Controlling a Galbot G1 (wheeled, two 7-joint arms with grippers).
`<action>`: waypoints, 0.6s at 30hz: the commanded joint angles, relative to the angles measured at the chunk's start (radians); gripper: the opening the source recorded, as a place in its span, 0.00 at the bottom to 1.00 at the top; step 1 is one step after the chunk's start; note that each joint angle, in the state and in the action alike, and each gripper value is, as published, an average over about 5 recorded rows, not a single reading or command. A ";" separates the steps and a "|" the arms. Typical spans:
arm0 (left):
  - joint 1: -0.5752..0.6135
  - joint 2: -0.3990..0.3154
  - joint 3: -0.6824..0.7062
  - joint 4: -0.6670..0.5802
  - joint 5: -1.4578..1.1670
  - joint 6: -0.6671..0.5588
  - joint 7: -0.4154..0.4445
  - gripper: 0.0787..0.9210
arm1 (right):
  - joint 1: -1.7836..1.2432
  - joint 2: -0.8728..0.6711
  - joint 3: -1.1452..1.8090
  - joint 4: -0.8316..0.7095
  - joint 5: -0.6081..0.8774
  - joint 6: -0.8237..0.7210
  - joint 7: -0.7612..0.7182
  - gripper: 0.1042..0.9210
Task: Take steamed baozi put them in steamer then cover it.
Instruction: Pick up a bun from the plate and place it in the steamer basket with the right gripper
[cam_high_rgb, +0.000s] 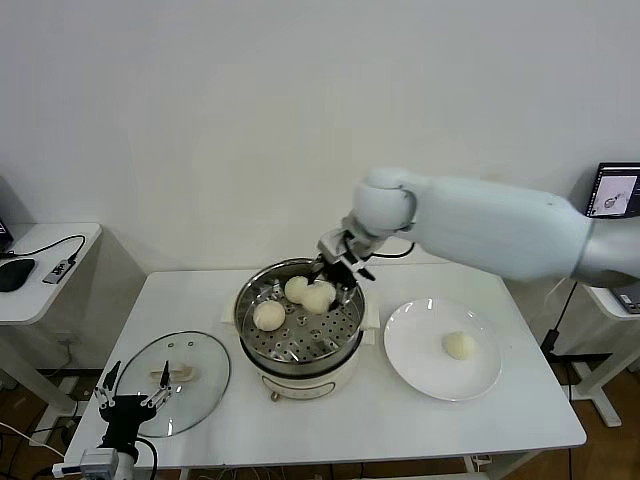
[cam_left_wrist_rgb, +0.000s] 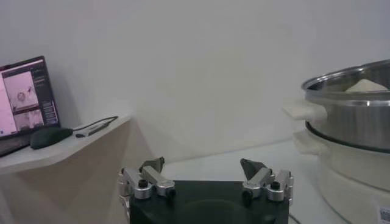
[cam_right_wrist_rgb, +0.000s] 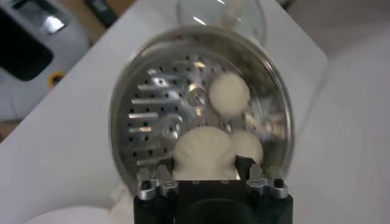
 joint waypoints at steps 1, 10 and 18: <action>0.001 -0.001 -0.004 -0.002 -0.002 -0.001 -0.001 0.88 | 0.000 0.110 -0.061 -0.019 -0.113 0.165 -0.006 0.64; 0.003 -0.002 -0.010 0.000 0.000 -0.004 -0.003 0.88 | -0.044 0.109 -0.072 -0.028 -0.205 0.231 0.024 0.65; 0.004 -0.002 -0.014 0.002 0.000 -0.007 -0.004 0.88 | -0.061 0.130 -0.073 -0.041 -0.211 0.239 0.022 0.65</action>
